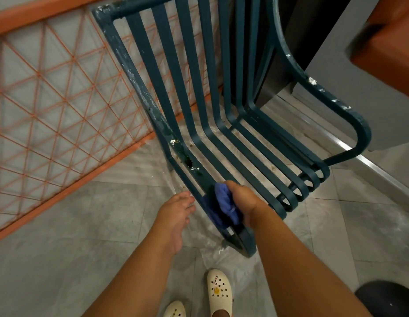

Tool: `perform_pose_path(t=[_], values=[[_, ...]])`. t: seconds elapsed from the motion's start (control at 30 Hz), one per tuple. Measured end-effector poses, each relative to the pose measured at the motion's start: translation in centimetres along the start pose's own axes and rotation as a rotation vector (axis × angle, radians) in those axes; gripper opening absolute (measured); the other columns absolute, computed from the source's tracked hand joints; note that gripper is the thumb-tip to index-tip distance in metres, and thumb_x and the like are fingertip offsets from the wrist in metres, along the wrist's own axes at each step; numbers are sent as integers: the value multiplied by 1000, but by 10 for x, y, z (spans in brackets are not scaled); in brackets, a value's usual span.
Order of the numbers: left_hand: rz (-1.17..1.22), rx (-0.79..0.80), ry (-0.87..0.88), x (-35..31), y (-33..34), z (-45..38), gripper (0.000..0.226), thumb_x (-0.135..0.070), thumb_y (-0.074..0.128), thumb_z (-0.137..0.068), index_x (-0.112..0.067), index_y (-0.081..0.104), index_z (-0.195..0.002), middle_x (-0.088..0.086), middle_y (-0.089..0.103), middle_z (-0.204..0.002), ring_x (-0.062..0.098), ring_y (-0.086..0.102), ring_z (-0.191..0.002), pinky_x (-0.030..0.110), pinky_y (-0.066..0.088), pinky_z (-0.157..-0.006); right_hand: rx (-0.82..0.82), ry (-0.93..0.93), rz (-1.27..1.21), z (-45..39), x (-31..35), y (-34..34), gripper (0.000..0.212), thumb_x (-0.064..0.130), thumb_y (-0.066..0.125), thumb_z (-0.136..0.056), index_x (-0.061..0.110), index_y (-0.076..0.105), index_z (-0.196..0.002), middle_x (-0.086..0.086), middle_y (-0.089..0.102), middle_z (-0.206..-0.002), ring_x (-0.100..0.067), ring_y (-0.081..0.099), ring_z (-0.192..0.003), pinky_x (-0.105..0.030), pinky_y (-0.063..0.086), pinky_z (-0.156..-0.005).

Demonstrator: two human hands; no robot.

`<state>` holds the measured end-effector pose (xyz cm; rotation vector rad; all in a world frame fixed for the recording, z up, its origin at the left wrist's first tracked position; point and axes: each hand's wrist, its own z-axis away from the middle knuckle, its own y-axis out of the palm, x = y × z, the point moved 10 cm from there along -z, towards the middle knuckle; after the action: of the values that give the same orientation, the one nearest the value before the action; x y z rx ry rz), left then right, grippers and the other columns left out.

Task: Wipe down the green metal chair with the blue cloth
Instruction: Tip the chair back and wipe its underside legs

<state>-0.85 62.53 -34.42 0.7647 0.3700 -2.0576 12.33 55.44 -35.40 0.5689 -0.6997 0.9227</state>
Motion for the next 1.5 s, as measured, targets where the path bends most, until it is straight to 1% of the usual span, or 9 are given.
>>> perform_pose_path(t=[0.1, 0.2, 0.37, 0.57, 0.7, 0.87, 1.1, 1.33, 1.5], values=[[1, -6, 2, 1, -4, 0, 31, -14, 51, -95, -16, 54, -126, 0, 63, -112, 15, 59, -104, 28, 44, -83, 86, 47, -56, -4, 5, 3, 41, 23, 31, -98, 9, 41, -61, -8, 38, -51, -16, 36, -39, -24, 27, -39], [-2, -25, -8, 3, -9, -3, 33, -14, 49, -95, -15, 52, -129, 4, 62, -121, 19, 58, -110, 32, 42, -90, -149, -26, 474, -6, 18, 2, 30, 42, 46, -96, 15, 57, -104, -6, 62, -89, -18, 61, -72, -35, 52, -65], [-5, -39, -17, 4, -14, -6, 37, -16, 48, -96, -15, 49, -133, 6, 57, -130, 22, 55, -117, 37, 40, -99, -499, -373, 1283, 22, 16, 43, 78, 25, 51, -95, 17, -2, -152, -15, 17, -157, -31, 29, -139, -44, 28, -112], [37, -77, -37, 5, -21, -10, 33, -14, 45, -97, -14, 52, -129, 5, 60, -126, 21, 57, -113, 36, 41, -95, -515, -491, 585, 5, 54, 25, 62, 34, 37, -101, 24, 4, -152, -2, 20, -159, -18, 25, -144, -40, 28, -116], [64, -87, -40, 4, -26, -11, 33, -19, 43, -98, -15, 53, -129, 3, 62, -121, 20, 59, -109, 40, 40, -100, -419, -517, 1052, -19, 62, 62, 60, 36, 21, -103, 17, -9, -151, -4, -10, -161, -20, -11, -147, -41, 5, -121], [65, -96, -37, -3, -36, -9, 37, -19, 47, -97, -12, 49, -134, 7, 58, -129, 23, 56, -116, 41, 39, -103, -410, -427, 1392, -32, 50, 66, 71, 21, 35, -100, 14, -16, -149, -11, -22, -158, -33, -14, -146, -48, 11, -119], [81, -81, -29, -9, -41, -5, 37, -13, 48, -96, -11, 49, -133, 9, 58, -129, 24, 55, -116, 40, 38, -104, -213, -580, 1565, -18, 39, 83, 67, 10, 31, -96, 20, -4, -151, 1, -26, -155, -26, -32, -140, -46, -16, -114], [75, -85, -32, -9, -48, -6, 38, -12, 49, -95, -11, 48, -133, 7, 58, -128, 23, 56, -116, 38, 39, -103, -344, -391, 1368, -24, 46, 58, 68, 19, 36, -101, 21, -10, -151, -2, -26, -156, -26, -22, -144, -40, 2, -118], [86, -80, -36, -9, -44, -6, 36, -13, 49, -95, -12, 50, -131, 7, 60, -124, 22, 57, -113, 36, 40, -98, -166, -577, 1608, -15, 37, 87, 61, 14, 30, -96, 22, 5, -152, 7, -24, -153, -22, -38, -136, -43, -28, -105]])
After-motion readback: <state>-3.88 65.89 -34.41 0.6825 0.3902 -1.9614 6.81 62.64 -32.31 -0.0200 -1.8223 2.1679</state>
